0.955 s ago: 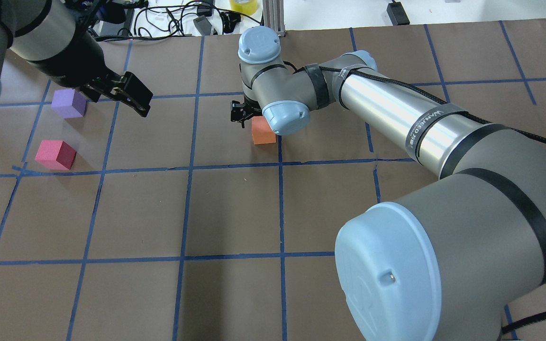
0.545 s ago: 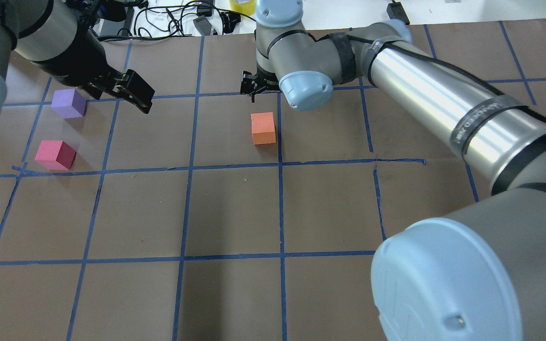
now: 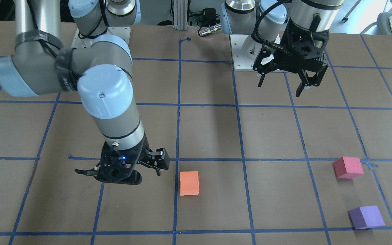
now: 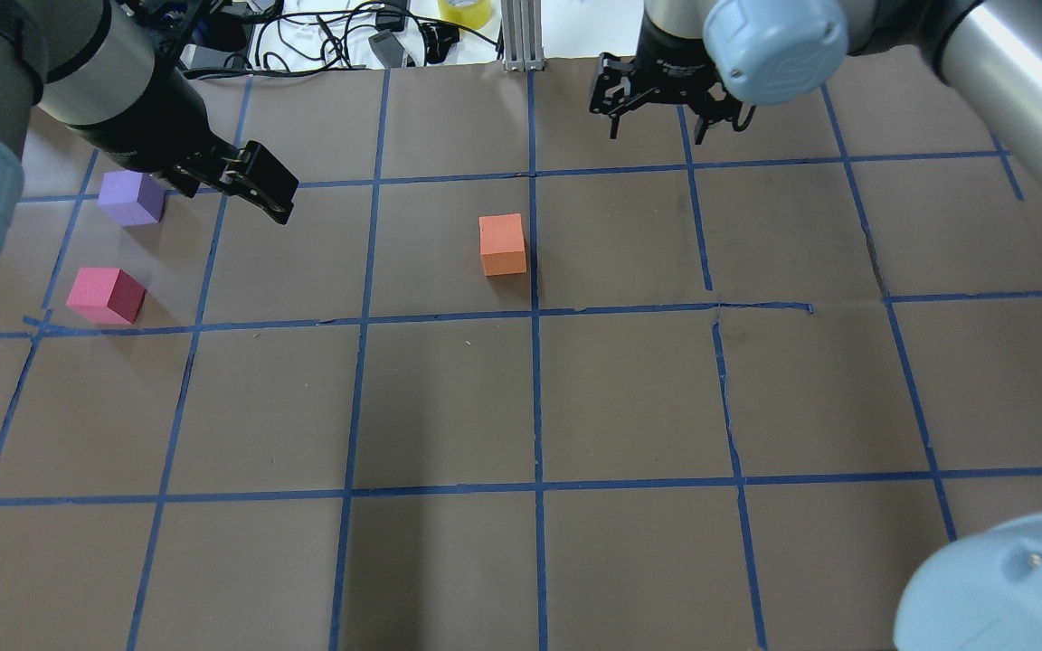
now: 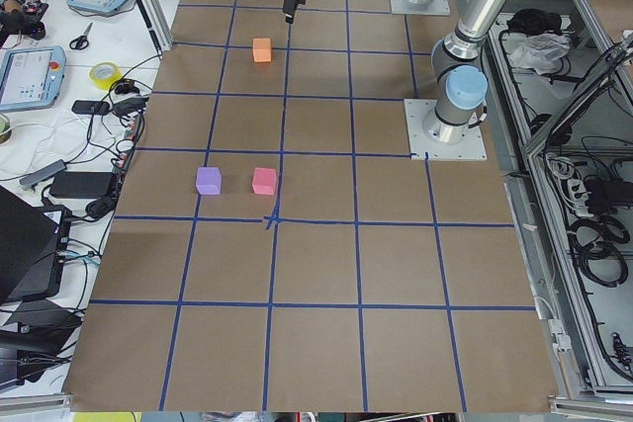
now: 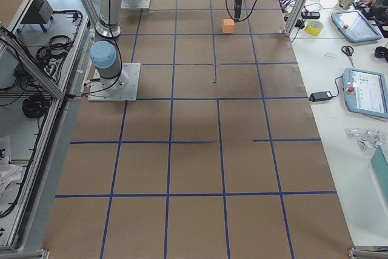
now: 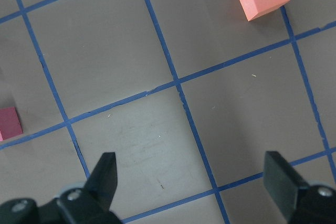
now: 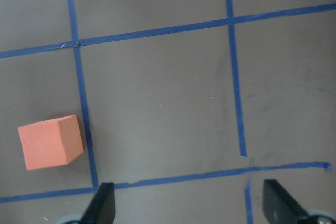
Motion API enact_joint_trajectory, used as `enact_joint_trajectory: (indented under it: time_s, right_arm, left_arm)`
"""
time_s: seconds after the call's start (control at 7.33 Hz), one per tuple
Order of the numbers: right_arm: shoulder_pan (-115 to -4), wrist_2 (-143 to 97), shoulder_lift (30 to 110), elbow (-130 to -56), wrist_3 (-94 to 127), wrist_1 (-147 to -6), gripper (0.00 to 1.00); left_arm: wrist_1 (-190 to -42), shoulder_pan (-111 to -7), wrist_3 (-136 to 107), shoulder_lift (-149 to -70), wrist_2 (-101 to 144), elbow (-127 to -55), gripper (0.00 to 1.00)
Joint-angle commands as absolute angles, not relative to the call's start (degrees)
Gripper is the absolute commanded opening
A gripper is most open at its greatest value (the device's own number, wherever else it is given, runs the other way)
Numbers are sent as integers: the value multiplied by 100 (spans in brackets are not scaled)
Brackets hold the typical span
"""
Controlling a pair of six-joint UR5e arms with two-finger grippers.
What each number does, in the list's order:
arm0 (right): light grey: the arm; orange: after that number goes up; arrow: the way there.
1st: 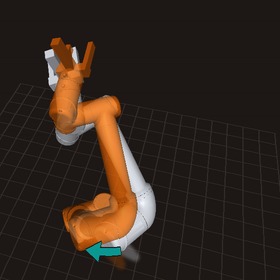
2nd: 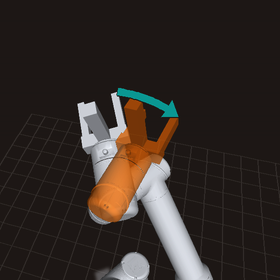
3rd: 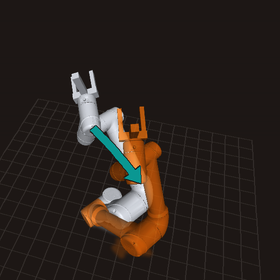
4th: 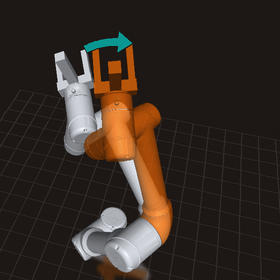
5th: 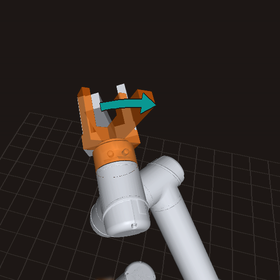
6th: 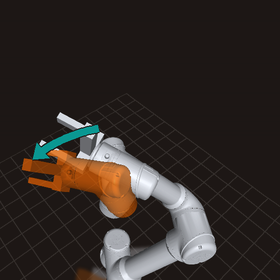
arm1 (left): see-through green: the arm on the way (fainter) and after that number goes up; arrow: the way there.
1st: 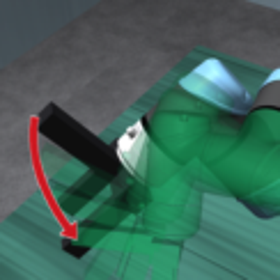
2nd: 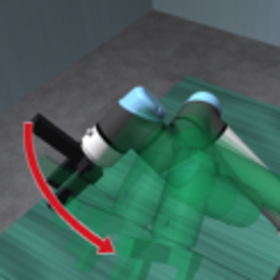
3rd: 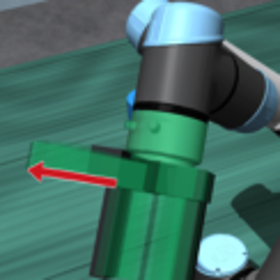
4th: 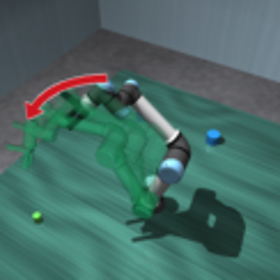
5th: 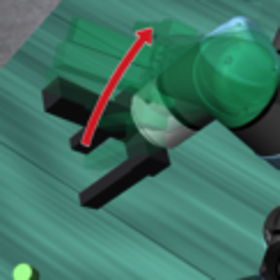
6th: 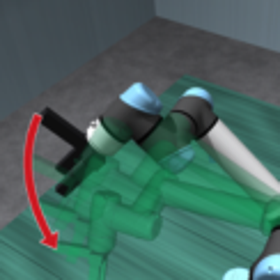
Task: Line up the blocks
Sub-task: 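Release the orange cube and raise the right gripper away, then reach the left gripper over the orange cube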
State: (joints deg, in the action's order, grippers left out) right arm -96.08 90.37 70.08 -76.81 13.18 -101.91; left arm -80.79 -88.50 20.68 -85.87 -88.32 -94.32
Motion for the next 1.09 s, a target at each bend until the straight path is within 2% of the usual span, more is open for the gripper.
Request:
enact_joint_trajectory:
  time_s: [0.0,0.27,0.41,0.68,0.95]
  right_arm:
    - [-9046,9255,7618,-7873,704,-9548,100]
    - [-9000,9290,8188,-8618,668,-9633,100]
    - [-8991,9220,8287,-8761,711,-9650,100]
    - [-8991,9281,8314,-8710,738,-9633,100]
    - [-9000,9325,8323,-8771,756,-9301,100]
  left_arm:
    - [-8130,-8789,2014,-8779,-8772,-9466,100]
    - [-7511,-8955,1365,-9269,-8737,-9404,100]
    - [-7323,-9287,919,-9629,-8728,-9396,100]
    - [-6087,-10173,-461,-10533,-8727,-9326,100]
    - [-5216,-10475,-588,-11378,-8545,-9255,100]
